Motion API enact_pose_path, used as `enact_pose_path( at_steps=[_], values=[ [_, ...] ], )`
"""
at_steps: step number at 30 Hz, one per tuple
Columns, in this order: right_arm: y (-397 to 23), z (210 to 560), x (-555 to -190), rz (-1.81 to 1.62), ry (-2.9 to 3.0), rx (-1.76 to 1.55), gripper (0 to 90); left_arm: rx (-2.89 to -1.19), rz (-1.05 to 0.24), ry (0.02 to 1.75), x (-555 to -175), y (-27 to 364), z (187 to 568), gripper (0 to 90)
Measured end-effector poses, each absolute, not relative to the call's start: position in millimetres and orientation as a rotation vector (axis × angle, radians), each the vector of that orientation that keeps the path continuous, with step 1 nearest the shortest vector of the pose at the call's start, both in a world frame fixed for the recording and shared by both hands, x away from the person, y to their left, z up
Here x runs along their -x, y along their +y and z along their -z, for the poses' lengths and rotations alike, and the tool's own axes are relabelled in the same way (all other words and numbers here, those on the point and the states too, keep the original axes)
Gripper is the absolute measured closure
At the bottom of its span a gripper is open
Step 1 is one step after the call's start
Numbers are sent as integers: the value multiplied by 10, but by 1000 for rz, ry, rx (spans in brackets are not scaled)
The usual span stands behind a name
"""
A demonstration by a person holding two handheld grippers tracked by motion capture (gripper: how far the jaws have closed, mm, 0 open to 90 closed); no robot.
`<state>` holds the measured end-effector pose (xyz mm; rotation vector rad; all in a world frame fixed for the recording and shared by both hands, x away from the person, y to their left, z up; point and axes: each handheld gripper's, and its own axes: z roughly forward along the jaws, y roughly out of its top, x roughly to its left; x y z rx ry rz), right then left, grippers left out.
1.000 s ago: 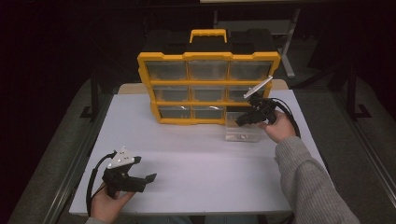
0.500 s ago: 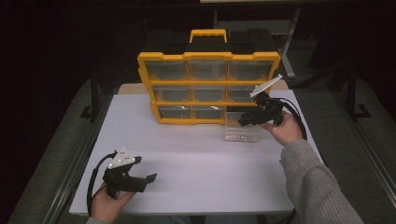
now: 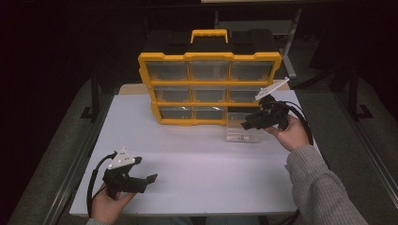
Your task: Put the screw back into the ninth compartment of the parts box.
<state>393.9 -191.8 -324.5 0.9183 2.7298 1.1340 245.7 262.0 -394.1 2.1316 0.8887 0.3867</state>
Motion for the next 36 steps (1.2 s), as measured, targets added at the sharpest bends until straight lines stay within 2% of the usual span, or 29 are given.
enact_pose_path(
  at_steps=[36],
  values=[
    [-2217,3554,-3398,-1175,2597,-1001,343,-2128,-390,902,-2461,2611,3957,157]
  ],
)
